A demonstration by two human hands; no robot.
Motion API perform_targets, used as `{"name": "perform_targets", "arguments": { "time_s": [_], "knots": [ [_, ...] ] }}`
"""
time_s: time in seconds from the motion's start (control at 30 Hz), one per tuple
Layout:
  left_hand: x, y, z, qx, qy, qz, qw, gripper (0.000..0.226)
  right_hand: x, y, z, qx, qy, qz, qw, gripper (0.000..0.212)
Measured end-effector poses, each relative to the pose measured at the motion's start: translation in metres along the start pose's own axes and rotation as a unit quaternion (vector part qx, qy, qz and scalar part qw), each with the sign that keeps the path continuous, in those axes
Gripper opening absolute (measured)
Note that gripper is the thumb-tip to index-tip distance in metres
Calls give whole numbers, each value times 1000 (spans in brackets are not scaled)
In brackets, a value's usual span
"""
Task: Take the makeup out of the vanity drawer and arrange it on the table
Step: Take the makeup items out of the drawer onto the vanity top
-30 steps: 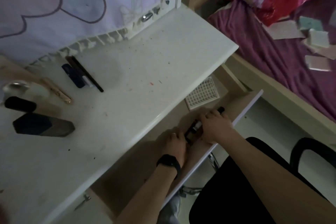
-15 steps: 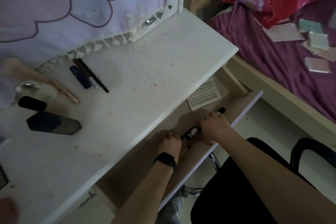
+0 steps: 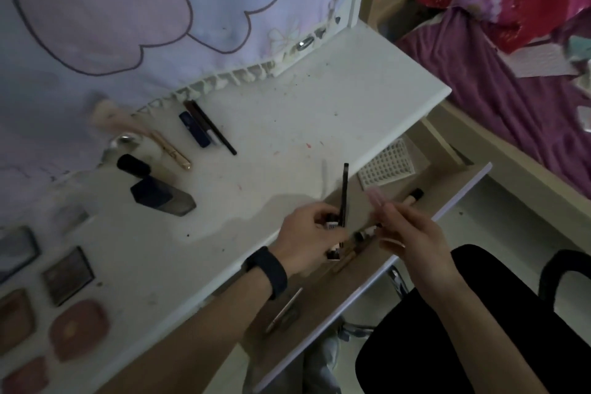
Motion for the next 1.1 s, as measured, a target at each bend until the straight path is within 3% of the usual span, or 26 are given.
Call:
{"name": "perform_targets", "arguments": {
  "time_s": [0.13, 0.2, 0.27, 0.37, 0.53, 0.73, 0.83, 0.93, 1.0, 1.1],
  "knots": [
    [-68, 22, 19, -62, -54, 150, 985, 30, 41, 12, -14, 21, -13, 7, 1000, 65],
    [-110, 42, 29, -79, -11, 199, 977, 10, 69, 23, -28, 12, -41, -2, 999, 59],
    [-148, 62, 38, -95, 45, 211, 972, 13, 97, 36, -45, -6, -60, -3, 998, 59],
    [-189, 84, 40, -145, 102, 196, 964, 18, 138, 62, -70, -33, -113, 10, 993, 59],
    [-202, 104, 24, -196, 79, 179, 961, 17, 182, 105, -105, -77, -235, 37, 968, 66],
    [-227, 109, 35, -155, 215, 177, 948, 11, 218, 131, -130, -130, -355, 54, 924, 68],
    [-243, 109, 51, -107, 372, 164, 907, 14, 236, 132, -139, -145, -381, 45, 912, 52],
    [-252, 111, 53, -67, 541, 88, 834, 29, 258, 125, -142, -266, -460, 34, 847, 22],
    [-258, 111, 46, -73, 587, 45, 805, 39, 270, 120, -137, -316, -487, 1, 814, 40],
    [-263, 109, 33, -105, 565, 14, 818, 40, 275, 123, -128, -325, -495, -21, 806, 63]
  ]
}}
Point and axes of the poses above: each hand's wrist, its own y-axis towards the middle knuckle, its own x-axis out of the palm, z = x × y, the point moved 5 cm from there along y, towards the middle knuckle, and after that the axes turned 13 degrees about x, right-handed, at the moved point
